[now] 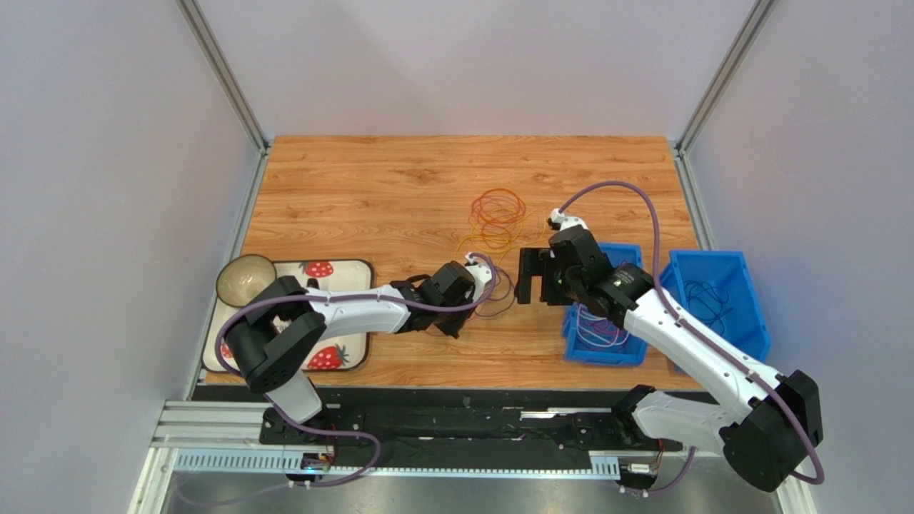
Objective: Untangle the cables
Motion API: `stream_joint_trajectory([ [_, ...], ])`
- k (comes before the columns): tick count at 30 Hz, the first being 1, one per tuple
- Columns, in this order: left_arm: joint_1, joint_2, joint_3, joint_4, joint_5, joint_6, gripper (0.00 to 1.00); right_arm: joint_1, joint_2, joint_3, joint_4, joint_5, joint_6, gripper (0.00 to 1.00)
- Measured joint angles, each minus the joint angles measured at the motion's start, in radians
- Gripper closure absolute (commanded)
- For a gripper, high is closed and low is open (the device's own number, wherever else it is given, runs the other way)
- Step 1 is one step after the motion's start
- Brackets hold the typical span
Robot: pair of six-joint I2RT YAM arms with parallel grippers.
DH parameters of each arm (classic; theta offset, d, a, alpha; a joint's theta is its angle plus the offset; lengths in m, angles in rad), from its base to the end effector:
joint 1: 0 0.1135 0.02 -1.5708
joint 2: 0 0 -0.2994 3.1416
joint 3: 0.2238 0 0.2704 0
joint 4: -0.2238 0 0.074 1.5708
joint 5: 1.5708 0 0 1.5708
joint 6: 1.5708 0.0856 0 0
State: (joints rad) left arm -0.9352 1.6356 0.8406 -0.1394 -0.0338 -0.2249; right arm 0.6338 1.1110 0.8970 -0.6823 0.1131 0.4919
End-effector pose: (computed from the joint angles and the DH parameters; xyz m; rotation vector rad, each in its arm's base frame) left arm 0.2170 -0.2893 0.1378 0.8764 2.4039 -0.4258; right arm 0.2127 0.1443 0.2602 -0.1273 2.4884 0.3468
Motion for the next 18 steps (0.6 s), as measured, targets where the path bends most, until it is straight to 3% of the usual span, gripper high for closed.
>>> stream_joint_trajectory([
  [6,0.000,-0.064,0.012,-0.114,0.033,-0.020,1.00,0.000,-0.016,0.000,0.009,-0.037,0.000,0.00],
  [18,0.000,-0.398,0.060,-0.177,0.096,-0.032,1.00,0.000,-0.098,-0.013,0.084,-0.192,0.100,0.01],
])
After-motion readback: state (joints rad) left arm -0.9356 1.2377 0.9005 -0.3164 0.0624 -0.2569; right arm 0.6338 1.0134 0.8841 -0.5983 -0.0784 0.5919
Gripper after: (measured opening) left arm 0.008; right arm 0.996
